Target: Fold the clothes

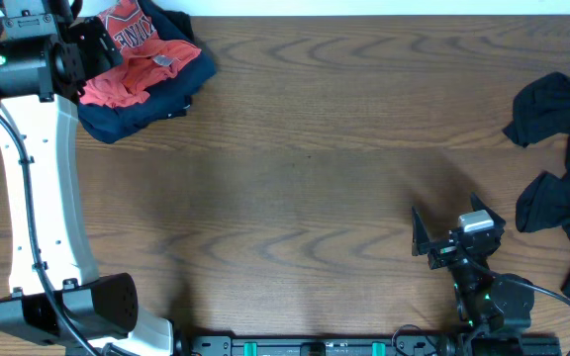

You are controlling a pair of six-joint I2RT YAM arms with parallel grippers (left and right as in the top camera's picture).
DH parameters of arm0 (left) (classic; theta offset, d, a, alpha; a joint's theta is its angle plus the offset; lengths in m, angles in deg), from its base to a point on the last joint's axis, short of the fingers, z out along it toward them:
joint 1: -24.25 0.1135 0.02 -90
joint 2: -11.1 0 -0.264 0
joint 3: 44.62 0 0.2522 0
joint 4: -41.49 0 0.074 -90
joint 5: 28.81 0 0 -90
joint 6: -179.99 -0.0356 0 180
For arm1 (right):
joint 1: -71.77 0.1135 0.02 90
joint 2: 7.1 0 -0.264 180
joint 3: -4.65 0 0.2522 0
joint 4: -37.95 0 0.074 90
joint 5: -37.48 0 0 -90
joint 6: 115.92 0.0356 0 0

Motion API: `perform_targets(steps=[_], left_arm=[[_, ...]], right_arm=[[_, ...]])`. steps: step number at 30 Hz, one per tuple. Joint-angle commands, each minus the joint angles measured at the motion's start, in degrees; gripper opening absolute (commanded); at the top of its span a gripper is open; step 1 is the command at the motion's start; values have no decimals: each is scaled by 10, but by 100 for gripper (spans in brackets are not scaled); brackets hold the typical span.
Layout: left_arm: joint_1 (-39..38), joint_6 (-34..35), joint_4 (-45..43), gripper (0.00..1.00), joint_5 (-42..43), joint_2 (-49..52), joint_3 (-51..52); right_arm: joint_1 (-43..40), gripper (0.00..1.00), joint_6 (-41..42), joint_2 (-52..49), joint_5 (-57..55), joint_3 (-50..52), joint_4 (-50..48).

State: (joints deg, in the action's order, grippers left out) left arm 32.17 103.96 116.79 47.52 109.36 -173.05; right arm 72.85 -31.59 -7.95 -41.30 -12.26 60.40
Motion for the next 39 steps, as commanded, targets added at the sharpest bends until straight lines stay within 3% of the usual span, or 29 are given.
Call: perform_targets(steps=[1, 27, 31, 35, 39], left_arm=[[0, 7, 2, 98, 0, 0, 1], [3, 9, -5, 98, -16, -19, 1], [0, 12, -11, 98, 31, -58, 10], [-13, 11, -96, 98, 57, -121, 87], [-26, 11, -231, 98, 58, -211, 232]], right_arm=[[3, 99, -8, 5, -7, 6, -3], [3, 99, -8, 5, -7, 6, -3], [3, 99, -8, 5, -7, 6, -3], [3, 99, -8, 5, -7, 6, -3], [3, 99, -8, 5, -7, 6, -3]])
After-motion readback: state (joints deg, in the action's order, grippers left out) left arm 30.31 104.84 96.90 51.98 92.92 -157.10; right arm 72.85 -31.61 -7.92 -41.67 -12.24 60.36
